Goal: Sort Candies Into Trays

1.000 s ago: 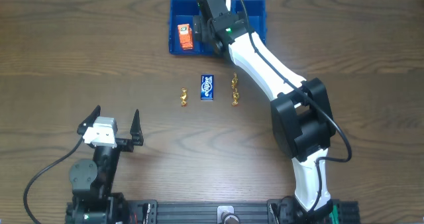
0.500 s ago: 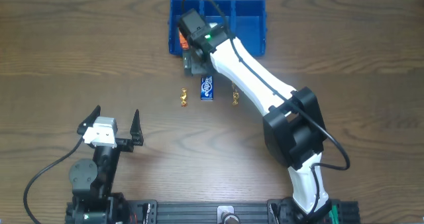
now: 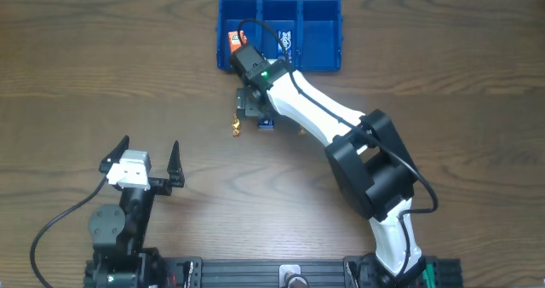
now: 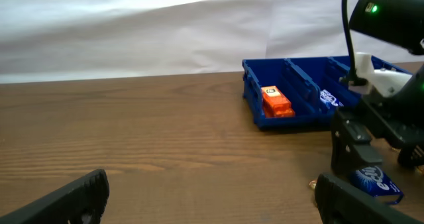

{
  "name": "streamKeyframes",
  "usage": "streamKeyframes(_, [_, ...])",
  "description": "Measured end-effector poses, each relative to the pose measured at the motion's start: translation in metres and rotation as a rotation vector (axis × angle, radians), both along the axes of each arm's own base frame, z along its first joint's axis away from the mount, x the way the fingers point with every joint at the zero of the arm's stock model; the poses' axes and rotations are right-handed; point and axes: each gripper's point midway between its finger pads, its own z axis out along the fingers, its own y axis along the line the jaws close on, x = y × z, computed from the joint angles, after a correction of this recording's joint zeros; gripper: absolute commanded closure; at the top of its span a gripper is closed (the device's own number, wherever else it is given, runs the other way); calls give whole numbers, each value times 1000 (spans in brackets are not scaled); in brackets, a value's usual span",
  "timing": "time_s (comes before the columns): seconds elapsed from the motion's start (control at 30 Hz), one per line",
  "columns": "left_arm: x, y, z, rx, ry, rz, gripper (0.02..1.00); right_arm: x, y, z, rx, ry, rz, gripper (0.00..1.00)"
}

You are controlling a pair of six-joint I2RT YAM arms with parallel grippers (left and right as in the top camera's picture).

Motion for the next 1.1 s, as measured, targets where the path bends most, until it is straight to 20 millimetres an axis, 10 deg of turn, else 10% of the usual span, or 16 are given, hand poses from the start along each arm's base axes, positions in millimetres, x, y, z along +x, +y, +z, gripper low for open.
streamKeyframes(0.47, [0, 0, 0, 0, 0, 0, 20, 6, -2, -4, -16, -40, -11, 430])
streamKeyframes(1.1, [0, 0, 0, 0, 0, 0, 20, 6, -3, -15, -32, -32, -7, 378])
